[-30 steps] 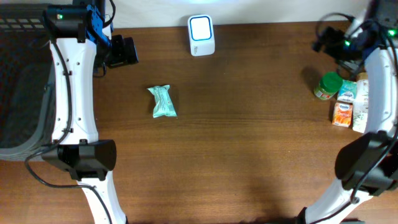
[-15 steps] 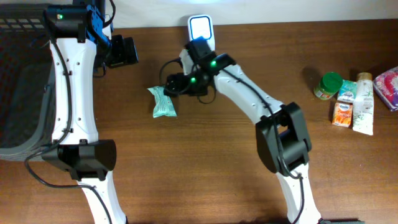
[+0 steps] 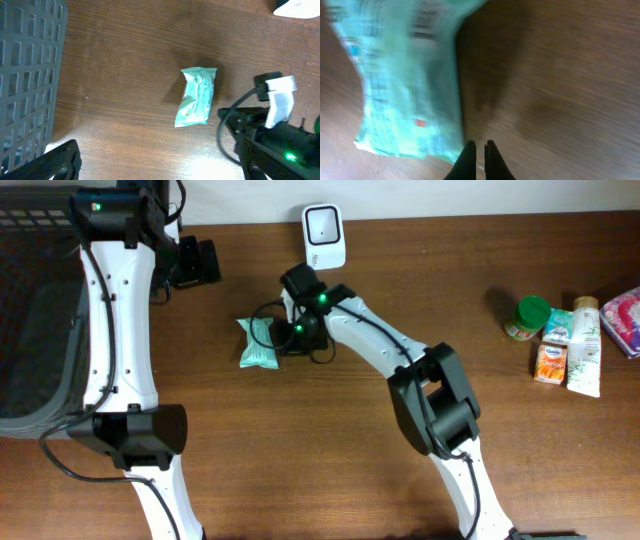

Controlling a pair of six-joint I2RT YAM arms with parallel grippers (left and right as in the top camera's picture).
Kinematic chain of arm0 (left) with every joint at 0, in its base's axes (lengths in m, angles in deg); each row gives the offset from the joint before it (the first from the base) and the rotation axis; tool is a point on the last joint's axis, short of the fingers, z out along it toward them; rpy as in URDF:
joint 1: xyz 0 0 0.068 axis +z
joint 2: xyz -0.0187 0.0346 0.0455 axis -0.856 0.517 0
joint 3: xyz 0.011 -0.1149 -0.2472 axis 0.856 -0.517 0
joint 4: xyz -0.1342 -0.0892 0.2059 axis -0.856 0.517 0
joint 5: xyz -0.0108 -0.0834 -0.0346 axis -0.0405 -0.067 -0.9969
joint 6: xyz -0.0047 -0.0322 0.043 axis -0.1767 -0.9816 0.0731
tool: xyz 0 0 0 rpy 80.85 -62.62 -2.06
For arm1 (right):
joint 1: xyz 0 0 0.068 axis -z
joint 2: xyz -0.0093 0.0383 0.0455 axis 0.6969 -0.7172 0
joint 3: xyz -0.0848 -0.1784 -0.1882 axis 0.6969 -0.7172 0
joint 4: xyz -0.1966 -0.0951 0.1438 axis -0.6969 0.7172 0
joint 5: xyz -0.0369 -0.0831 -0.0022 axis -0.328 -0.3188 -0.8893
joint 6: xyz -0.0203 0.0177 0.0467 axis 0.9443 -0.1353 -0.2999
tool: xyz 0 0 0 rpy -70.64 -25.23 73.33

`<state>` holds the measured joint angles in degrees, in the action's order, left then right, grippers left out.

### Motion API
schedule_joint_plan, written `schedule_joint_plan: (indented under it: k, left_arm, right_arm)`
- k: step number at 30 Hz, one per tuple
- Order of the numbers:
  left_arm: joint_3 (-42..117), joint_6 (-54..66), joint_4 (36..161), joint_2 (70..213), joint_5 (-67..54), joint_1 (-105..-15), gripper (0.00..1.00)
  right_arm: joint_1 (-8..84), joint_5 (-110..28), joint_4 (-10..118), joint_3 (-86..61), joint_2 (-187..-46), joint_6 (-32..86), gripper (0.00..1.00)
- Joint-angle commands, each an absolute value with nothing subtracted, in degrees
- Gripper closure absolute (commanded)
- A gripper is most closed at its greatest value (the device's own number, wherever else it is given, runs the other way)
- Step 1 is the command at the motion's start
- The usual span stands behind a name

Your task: Scan the item barcode

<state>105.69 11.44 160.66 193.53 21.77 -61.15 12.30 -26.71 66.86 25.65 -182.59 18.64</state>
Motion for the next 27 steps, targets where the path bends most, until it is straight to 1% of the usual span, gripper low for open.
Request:
schedule_joint_plan:
  k: [1,2,3,4,5,6,7,8,10,14,15,16,17,18,21,23,24,27]
  left_arm:
    - [106.04,12.11,160.7,192.57,22.17,-61.33,0.01]
    - [106.04,12.11,160.68,192.57,22.17,-61.33,0.01]
    - [106.04,12.11,160.7,192.57,22.17,-61.33,0.01]
    - [106.04,12.11,160.7,192.57,22.17,-61.33,0.01]
    - [106.04,12.11,160.7,192.57,22.17,-61.33,0.01]
    - [106.04,12.11,160.7,192.57,22.17,-61.33,0.01]
    - [106.04,12.11,160.7,192.57,22.17,-61.33,0.01]
    - [106.04,12.11,160.68,192.57,22.17,-61.33,0.01]
    - [106.04,12.11,160.7,192.57,22.17,-61.33,0.01]
    - [106.04,12.11,160.7,192.57,22.17,-61.33,0.01]
    - [106.04,12.11,160.7,192.57,22.17,-61.33,0.01]
    - [106.04,12.11,160.7,192.57,22.17,-61.33,0.01]
    - [106.04,12.11,160.7,192.57,22.17,-61.33,0.01]
    - [106.04,12.11,160.7,192.57,22.17,-61.33,0.01]
    - [106.04,12.11,160.7,192.57,22.17,-61.33,0.01]
    - [106.04,12.11,160.7,192.57,22.17,-61.33,0.01]
    - [106.04,12.11,160.7,192.57,22.17,-61.33,0.01]
    - [106.04,12.11,160.7,192.57,22.17,-61.33,0.01]
  right_arm:
    - [15.6,-18.67,67.56,26.65,-180.75,19.47,0.96]
    - [16.6,-11.41,65.99,27.48,-180.71,19.47,0.87]
    - [16.93,-7.72,64.15,27.53,-180.71,19.47,0.79]
    - [17.15,-4.79,61.46,27.53,-180.71,19.45,0.5]
    - [16.89,-4.66,59.85,27.53,-180.73,19.42,0.25]
    - [16.39,-4.7,58.49,27.53,-180.73,19.42,0.12]
    - [15.71,-5.88,57.4,27.53,-180.8,19.38,0.11]
    - [13.98,-12.94,57.05,27.5,-180.86,18.77,0.01]
    - [12.12,-21.75,57.46,27.35,-181.01,14.2,0.01]
    - [9.61,-22.8,54.08,27.35,-182.74,14.05,0.01]
    - [9.33,-22.82,53.75,27.35,-183.37,14.05,0.04]
    - [9.3,-22.99,53.57,27.35,-183.86,14.03,0.14]
    - [9.3,-23.78,53.57,27.35,-184.51,13.94,0.3]
    - [9.37,-24.9,53.68,27.35,-184.84,13.61,0.35]
    - [9.35,-25.79,53.77,27.35,-185.28,13.63,0.36]
    - [9.3,-26.01,53.57,27.24,-185.93,13.63,0.31]
    - [9.3,-25.97,53.44,27.24,-186.37,13.61,0.31]
    - [9.3,-26.14,53.86,27.09,-186.92,13.68,0.43]
